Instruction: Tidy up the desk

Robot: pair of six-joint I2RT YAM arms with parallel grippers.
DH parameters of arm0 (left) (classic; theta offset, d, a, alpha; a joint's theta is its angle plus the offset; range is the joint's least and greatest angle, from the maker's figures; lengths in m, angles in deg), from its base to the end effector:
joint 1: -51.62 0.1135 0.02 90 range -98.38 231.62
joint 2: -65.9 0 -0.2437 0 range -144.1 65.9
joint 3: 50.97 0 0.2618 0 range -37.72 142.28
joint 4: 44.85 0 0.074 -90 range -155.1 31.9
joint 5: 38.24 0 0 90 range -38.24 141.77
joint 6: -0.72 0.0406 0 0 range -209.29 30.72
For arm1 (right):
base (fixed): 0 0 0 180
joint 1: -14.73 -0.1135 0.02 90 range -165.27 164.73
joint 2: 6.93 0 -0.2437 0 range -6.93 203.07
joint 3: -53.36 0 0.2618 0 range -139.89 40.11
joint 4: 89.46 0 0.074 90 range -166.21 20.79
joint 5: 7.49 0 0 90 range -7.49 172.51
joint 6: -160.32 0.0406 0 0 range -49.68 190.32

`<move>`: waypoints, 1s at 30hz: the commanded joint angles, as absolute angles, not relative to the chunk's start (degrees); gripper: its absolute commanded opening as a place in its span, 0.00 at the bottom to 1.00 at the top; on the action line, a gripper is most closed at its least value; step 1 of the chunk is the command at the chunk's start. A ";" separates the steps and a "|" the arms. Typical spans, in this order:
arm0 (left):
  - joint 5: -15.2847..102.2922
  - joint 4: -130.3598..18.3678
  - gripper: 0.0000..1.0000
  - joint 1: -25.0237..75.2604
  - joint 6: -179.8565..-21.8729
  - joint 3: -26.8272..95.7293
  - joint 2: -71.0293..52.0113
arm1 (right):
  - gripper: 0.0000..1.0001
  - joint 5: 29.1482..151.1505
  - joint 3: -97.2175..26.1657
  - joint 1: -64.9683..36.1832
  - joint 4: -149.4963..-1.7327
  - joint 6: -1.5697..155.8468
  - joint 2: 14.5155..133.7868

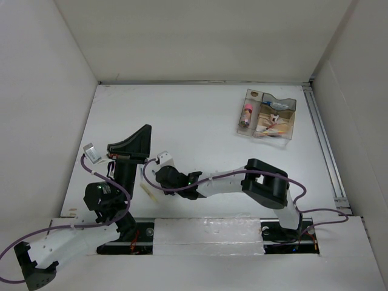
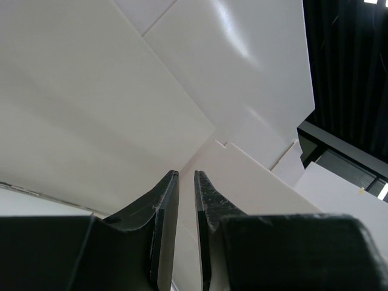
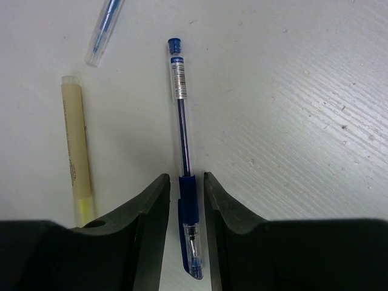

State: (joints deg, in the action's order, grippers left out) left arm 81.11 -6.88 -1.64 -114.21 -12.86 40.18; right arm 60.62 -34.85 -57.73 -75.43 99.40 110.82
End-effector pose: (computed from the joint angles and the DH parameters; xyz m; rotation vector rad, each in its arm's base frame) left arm 0.0913 -0.0890 0.3597 -0.3283 0.8192 -1.1041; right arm 0.1477 0.4170 0.1231 -0.6740 2.2117 0.4837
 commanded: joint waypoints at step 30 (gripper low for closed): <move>78.05 -3.87 0.13 -1.91 -115.39 -10.38 37.16 | 0.00 51.93 7.21 -21.60 -97.30 135.96 59.20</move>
